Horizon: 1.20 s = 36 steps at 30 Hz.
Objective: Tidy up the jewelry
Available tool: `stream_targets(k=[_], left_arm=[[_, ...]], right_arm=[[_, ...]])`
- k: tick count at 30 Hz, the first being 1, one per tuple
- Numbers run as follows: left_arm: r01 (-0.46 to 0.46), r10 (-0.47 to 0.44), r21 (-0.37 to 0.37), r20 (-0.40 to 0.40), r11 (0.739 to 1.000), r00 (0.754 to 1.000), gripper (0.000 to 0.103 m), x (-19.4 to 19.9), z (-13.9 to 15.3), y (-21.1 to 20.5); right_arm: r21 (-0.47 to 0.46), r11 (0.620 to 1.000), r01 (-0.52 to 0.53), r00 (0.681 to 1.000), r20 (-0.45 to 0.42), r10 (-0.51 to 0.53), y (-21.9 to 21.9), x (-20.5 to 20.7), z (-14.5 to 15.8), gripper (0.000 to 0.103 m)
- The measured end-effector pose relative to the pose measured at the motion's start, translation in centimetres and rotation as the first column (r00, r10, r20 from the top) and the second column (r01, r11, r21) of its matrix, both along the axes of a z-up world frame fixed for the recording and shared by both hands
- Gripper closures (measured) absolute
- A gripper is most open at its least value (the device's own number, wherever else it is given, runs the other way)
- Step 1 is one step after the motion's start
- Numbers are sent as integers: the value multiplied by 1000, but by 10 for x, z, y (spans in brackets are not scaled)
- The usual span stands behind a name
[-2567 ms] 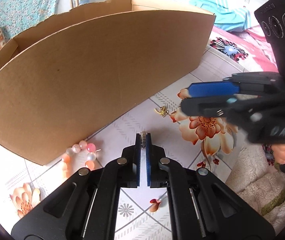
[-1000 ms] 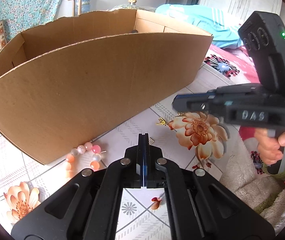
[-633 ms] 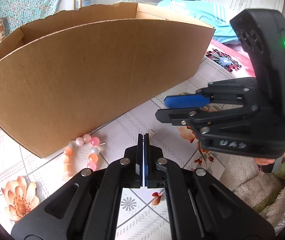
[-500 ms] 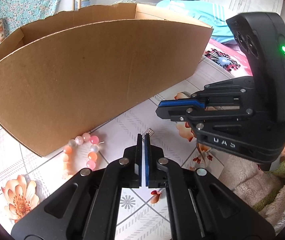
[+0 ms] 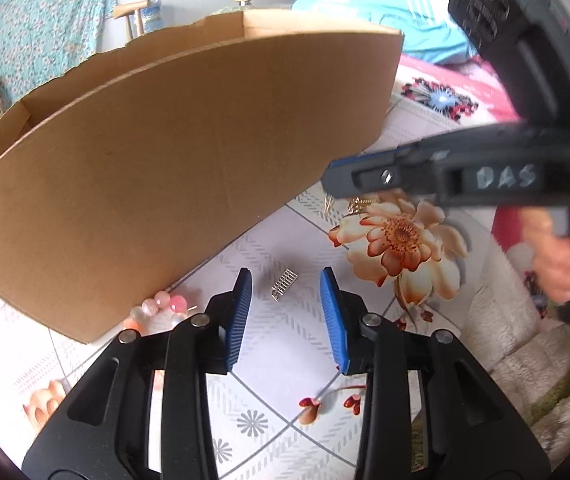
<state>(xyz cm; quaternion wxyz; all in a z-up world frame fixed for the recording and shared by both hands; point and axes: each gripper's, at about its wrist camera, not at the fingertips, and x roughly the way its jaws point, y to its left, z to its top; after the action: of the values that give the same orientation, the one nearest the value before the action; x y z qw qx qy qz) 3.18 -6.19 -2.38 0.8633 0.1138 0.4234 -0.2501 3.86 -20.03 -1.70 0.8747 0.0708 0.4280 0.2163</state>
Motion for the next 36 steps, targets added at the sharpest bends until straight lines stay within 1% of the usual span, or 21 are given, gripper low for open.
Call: stream_targets(k=[2,5,7,9,14,16,22,26,30,33,36], left_arm=[[11,-11,25,2,1000,1000,70,1,-2,-3],[24,-23,35,-12,999,1000,72,5,-1,-4],[29,-28,44,-20,999,999,75,7,-1,-4],[41,-40,52,-32,998,999,82,7,0,-6],[71,-67,76,-56,995,996,90,10,1,-12],[78,-73,84,-64,993,995,97,10,2,-15],[52,-45,112,-57,992,997,99,7,1,-25],[34,-28,93,-66,995,997,99,4,1,-24],[23,-19,77,-47,997,999,99,-3,10,-22],[18,-17,38,-23,999,1000,99,-12,28,-17],[11,-10,-15,31,1000,999,99,-19,56,-9]], right_arm=[[7,1000,1,1000,8,-1,-2,-2,2,100],[32,999,-3,1000,14,3,-6,-4,4,100],[42,999,-6,1000,19,5,-6,-4,4,100],[54,999,-8,1000,21,7,-12,-10,6,100],[72,997,-7,1000,24,5,-16,-9,5,100],[79,997,-6,1000,26,4,-18,-11,5,100],[87,996,-6,999,39,3,-20,-15,7,100],[89,996,-4,998,59,-1,-22,-21,13,100],[88,996,-3,996,89,-5,-24,-30,24,100],[93,996,-10,994,113,-1,-24,-35,34,100],[111,993,-27,988,152,10,-25,-39,53,100]])
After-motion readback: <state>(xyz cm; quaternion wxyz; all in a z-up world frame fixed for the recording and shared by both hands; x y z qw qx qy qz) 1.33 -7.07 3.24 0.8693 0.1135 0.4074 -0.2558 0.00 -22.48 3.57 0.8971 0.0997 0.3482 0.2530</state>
